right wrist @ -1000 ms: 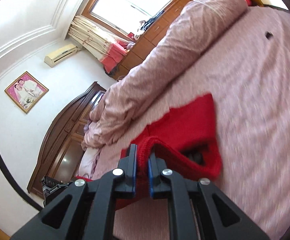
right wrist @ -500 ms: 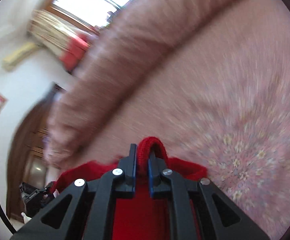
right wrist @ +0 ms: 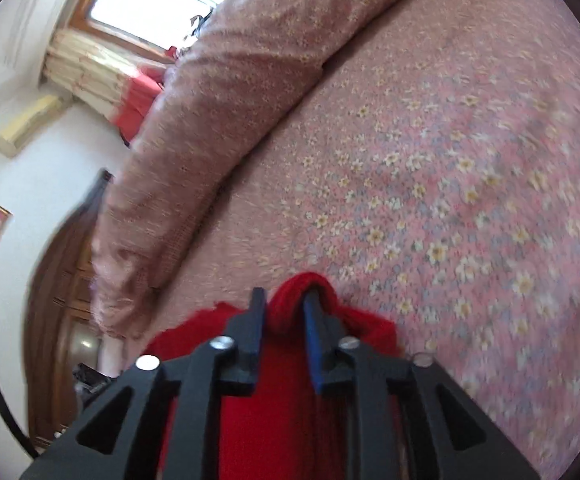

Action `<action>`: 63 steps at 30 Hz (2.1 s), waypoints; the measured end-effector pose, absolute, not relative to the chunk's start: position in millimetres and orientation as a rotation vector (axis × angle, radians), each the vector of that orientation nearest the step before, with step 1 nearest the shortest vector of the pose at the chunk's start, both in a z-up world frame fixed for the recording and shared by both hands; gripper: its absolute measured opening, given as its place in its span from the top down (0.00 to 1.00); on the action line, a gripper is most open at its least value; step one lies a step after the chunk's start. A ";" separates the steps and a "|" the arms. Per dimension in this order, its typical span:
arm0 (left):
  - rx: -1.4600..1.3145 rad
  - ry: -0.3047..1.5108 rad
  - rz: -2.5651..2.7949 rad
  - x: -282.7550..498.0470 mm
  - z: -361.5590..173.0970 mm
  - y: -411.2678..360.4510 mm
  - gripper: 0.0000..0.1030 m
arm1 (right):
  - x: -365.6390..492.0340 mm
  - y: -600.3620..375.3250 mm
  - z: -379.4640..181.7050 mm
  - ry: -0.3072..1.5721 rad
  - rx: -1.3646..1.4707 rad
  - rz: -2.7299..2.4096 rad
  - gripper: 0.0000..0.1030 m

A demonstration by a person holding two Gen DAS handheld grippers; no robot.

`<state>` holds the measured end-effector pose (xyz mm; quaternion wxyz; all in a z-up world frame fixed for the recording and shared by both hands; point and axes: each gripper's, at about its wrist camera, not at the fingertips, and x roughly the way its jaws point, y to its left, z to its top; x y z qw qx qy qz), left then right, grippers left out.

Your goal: Fold small clothes

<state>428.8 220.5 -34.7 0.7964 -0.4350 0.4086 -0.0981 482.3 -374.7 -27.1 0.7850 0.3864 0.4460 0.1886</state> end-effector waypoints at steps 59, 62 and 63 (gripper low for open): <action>-1.041 0.855 -0.190 313.6 -53.6 180.0 0.20 | 353.9 -354.6 -54.9 0.946 0.933 0.379 0.46; -0.999 0.898 -0.141 313.1 -62.5 179.3 0.64 | 359.3 -349.8 -55.2 0.967 0.891 0.359 0.65; -1.001 0.908 -0.134 316.0 -65.6 177.5 0.73 | 360.4 -349.3 -56.1 0.971 0.887 0.356 0.68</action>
